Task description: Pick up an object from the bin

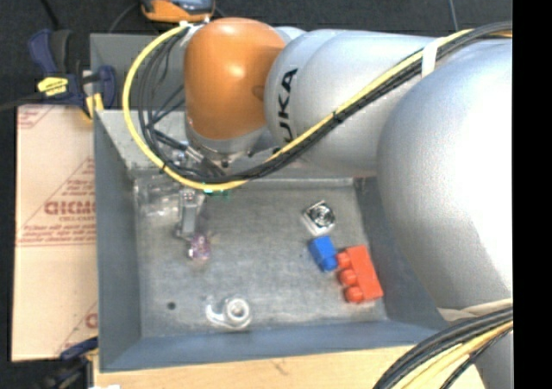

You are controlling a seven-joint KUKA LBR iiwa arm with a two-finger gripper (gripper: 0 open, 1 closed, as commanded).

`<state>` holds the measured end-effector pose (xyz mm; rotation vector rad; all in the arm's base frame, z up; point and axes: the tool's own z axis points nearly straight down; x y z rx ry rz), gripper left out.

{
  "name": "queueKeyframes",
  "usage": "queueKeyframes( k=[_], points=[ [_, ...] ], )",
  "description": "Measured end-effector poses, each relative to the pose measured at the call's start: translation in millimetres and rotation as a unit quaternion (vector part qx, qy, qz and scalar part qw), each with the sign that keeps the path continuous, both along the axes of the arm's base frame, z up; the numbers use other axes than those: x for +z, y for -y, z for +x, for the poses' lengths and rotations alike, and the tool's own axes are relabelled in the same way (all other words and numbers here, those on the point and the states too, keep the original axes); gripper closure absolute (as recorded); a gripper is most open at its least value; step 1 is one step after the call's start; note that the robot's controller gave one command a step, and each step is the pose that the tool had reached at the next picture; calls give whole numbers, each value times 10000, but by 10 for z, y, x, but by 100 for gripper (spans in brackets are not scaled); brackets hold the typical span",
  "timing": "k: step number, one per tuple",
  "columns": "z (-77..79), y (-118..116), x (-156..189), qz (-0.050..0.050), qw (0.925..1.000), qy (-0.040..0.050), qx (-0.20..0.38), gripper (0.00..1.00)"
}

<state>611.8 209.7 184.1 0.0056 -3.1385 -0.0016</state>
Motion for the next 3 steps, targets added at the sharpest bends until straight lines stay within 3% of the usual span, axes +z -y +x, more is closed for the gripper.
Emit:
queueKeyframes(
  k=[1, 2, 3],
  points=[
    [21, 9, 38, 6, 10000, 35, -25, 100],
    [34, -34, -166, -1, 9973, 16, -731, 100],
    [-136, -27, -334, -13, 9440, 8, -3300, 100]
  ],
)
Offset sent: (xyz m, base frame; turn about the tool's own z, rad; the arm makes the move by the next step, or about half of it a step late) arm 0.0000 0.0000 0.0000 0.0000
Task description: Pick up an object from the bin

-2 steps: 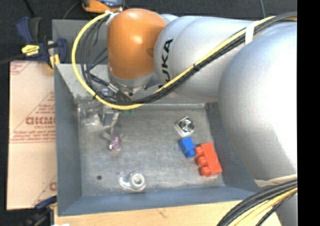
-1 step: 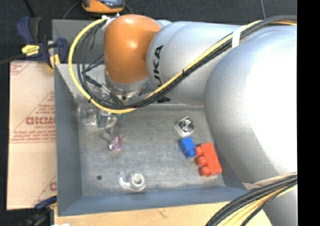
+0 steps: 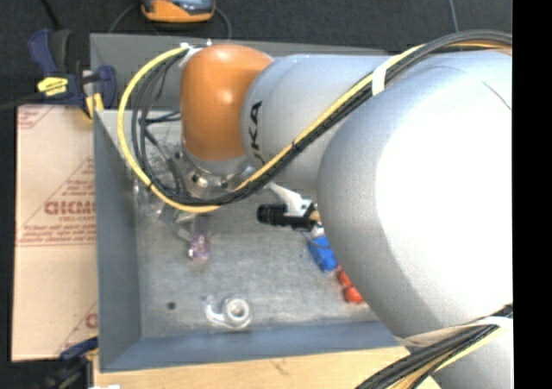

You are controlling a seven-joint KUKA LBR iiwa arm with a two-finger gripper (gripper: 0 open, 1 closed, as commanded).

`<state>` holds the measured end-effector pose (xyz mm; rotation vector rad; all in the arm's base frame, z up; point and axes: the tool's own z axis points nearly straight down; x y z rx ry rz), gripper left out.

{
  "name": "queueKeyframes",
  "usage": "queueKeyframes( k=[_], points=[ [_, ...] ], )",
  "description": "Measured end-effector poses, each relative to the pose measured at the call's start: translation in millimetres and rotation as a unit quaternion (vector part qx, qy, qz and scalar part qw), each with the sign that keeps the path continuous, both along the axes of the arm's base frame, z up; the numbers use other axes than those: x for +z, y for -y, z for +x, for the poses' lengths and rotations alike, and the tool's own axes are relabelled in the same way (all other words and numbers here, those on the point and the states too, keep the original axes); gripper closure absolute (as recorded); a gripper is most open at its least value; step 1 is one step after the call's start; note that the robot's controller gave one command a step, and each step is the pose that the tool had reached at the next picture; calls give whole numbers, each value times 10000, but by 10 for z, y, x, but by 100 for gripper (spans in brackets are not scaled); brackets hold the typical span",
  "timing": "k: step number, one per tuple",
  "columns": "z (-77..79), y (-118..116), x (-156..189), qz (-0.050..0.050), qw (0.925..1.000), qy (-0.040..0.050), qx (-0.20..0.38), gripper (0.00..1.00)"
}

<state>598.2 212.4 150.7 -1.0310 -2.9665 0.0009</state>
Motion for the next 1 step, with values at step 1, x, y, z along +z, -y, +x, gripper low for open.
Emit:
queueKeyframes(
  k=[1],
  points=[
    [-477, 342, 441, 2, 9989, 22, -478, 100]
  ],
)
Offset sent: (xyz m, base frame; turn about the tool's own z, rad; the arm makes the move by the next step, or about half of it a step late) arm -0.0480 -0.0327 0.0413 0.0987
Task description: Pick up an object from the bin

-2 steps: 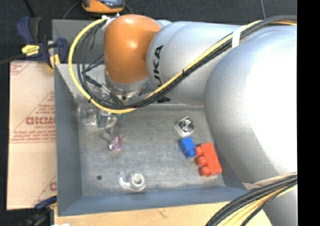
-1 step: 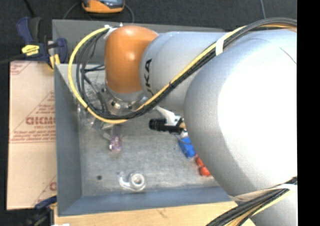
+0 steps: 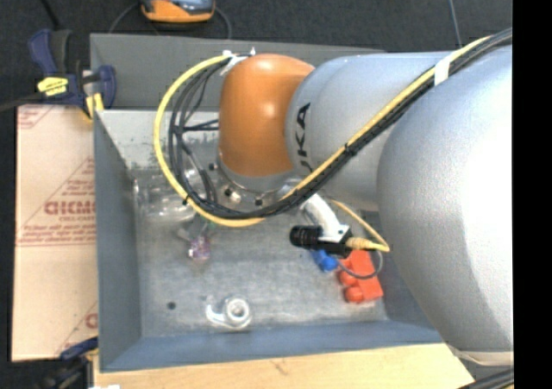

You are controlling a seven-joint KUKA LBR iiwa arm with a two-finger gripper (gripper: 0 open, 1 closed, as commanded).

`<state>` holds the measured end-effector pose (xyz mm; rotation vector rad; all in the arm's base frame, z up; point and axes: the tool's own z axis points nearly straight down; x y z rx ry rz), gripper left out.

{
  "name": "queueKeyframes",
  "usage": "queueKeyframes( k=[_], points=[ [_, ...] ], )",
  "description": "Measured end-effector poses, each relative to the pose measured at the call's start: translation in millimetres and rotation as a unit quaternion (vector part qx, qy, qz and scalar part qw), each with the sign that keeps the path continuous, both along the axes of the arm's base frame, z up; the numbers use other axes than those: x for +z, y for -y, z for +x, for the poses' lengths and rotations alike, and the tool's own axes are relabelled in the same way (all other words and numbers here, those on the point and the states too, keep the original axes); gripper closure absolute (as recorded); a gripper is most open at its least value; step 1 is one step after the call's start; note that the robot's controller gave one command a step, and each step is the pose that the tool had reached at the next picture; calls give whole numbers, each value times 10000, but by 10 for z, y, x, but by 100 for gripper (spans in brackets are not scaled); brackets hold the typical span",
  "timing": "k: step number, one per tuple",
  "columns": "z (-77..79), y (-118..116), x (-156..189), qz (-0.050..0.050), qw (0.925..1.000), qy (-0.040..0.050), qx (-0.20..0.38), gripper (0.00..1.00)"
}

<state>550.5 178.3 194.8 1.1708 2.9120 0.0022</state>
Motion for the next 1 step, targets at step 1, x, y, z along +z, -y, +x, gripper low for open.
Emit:
queueKeyframes(
  k=[1],
  points=[
    [-202, -83, -236, -9, 9675, -13, 2528, 100]
  ],
)
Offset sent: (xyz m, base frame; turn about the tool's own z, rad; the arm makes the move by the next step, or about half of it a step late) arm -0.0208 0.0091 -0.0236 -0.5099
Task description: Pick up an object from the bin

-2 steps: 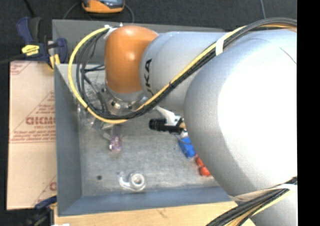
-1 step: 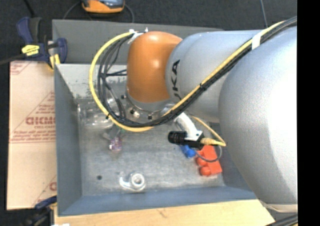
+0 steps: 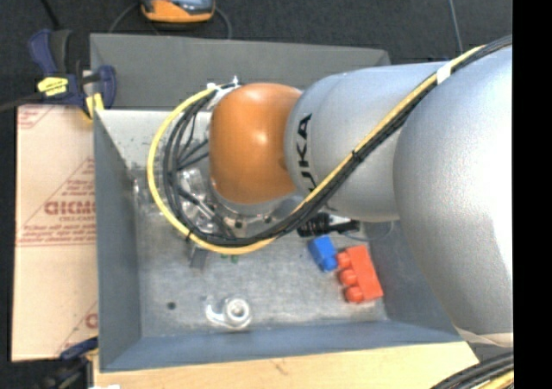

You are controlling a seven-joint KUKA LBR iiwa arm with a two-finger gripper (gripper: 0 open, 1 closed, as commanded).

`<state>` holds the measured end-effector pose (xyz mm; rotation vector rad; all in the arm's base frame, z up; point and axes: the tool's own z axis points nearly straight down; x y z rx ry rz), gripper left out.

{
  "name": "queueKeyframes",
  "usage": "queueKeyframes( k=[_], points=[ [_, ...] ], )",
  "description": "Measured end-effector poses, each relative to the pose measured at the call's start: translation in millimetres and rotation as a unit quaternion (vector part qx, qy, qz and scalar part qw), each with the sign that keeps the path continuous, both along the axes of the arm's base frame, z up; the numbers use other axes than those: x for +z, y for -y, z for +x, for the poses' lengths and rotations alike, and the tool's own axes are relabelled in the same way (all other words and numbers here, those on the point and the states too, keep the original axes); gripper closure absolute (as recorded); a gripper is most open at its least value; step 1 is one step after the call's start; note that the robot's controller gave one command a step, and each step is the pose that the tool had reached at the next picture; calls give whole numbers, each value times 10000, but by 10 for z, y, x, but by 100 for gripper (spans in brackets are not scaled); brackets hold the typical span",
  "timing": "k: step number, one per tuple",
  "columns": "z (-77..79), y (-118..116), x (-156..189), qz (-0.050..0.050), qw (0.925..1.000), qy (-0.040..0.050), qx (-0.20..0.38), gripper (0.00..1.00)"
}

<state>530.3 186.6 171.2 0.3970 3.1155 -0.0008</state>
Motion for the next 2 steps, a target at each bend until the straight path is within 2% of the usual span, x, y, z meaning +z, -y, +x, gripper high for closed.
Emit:
queueKeyframes(
  k=[1, 2],
  points=[
    [-516, -24, -390, 1, 9730, -13, 2309, 100],
    [-93, 963, 1214, -23, 9523, 59, 3051, 100]
  ],
)
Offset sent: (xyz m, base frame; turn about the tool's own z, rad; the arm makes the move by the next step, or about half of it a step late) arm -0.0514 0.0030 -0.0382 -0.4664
